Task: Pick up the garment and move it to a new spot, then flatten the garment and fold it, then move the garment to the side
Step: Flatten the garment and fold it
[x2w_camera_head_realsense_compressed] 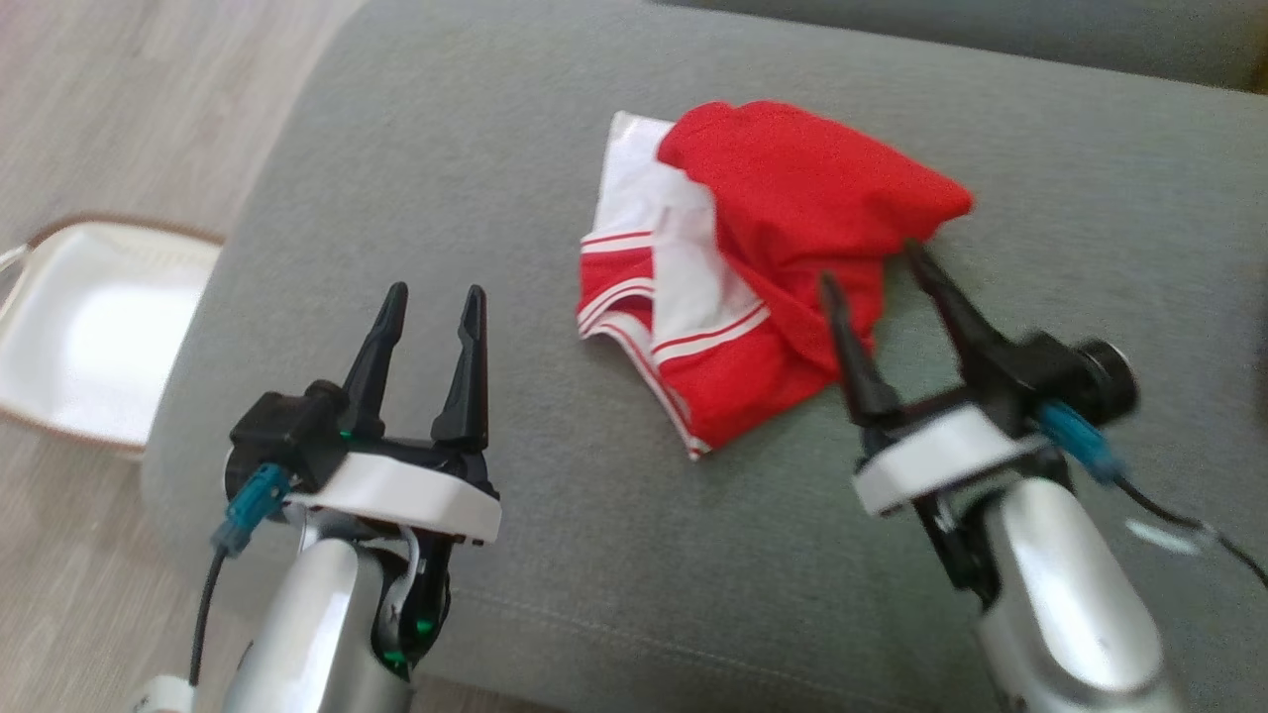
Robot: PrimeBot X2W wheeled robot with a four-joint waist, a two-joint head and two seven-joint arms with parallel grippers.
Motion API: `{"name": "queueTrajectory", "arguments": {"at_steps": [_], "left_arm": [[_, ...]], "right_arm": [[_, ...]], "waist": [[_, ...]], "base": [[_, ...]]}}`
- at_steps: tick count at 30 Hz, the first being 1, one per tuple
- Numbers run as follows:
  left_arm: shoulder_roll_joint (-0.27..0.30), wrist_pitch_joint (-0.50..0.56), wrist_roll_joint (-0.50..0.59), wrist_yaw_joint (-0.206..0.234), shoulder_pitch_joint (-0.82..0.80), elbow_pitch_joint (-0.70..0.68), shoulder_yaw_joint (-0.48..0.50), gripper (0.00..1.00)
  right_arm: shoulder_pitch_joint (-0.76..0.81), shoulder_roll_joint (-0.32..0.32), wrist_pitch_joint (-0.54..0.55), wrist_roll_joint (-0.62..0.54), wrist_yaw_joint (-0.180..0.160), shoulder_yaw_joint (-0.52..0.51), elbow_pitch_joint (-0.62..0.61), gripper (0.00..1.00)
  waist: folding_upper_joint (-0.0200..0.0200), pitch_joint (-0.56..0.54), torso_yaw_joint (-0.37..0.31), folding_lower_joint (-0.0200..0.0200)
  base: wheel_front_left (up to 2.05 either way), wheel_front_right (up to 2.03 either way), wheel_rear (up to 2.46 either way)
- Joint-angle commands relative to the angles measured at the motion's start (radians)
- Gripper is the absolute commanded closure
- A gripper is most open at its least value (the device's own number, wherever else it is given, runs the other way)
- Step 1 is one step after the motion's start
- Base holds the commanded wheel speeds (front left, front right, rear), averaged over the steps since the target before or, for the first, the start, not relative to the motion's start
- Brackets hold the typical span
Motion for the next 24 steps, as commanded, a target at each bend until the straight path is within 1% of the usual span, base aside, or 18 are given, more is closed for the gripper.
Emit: {"name": "queueTrajectory", "arguments": {"at_steps": [1,4,7,12,17,22,23,24], "left_arm": [[0.004,-0.005,-0.005,-0.005,-0.03,-0.024,0.031,0.0],[0.003,-0.005,-0.028,-0.003,-0.038,-0.022,0.015,0.0],[0.003,-0.005,-0.052,0.006,-0.047,-0.028,-0.005,0.0],[0.003,-0.005,-0.086,0.017,-0.055,-0.057,-0.024,0.0],[0.003,-0.005,-0.102,0.02,-0.057,-0.061,-0.031,0.0],[0.002,-0.005,-0.112,0.021,-0.064,-0.062,-0.035,0.0],[0.002,-0.005,-0.113,0.022,-0.065,-0.061,-0.035,0.0],[0.002,-0.005,-0.114,0.022,-0.065,-0.06,-0.034,0.0]], "right_arm": [[-0.046,-0.001,0.009,-0.012,0.004,0.033,-0.014,0.0],[-0.118,-0.001,0.042,-0.057,0.004,0.069,0.068,0.0],[-0.193,-0.001,0.063,-0.108,0.004,0.067,0.159,0.0],[-0.305,-0.001,0.059,-0.197,0.004,0.021,0.287,0.0],[-0.386,-0.001,0.084,-0.274,0.004,-0.015,0.404,0.0],[-0.429,-0.001,0.113,-0.308,0.004,-0.039,0.499,0.0],[-0.435,-0.001,0.11,-0.307,0.004,-0.04,0.51,0.64],[-0.44,-0.001,0.102,-0.303,0.004,-0.042,0.519,1.0]], "waist": [[0.0,0.023,0.029,0.0],[0.0,0.044,0.063,0.0],[0.0,0.068,0.096,0.0],[0.0,0.112,0.141,0.0],[0.0,0.152,0.164,0.0],[0.0,0.172,0.176,0.0],[0.0,0.173,0.175,0.0],[0.0,0.173,0.174,0.0]], "base": [[0.0,0.0,0.0],[0.0,0.0,0.0],[0.0,0.0,0.0],[0.0,0.0,0.0],[0.0,0.0,0.0],[0.0,0.0,0.0],[0.0,0.0,0.0],[0.0,0.0,0.0]]}}
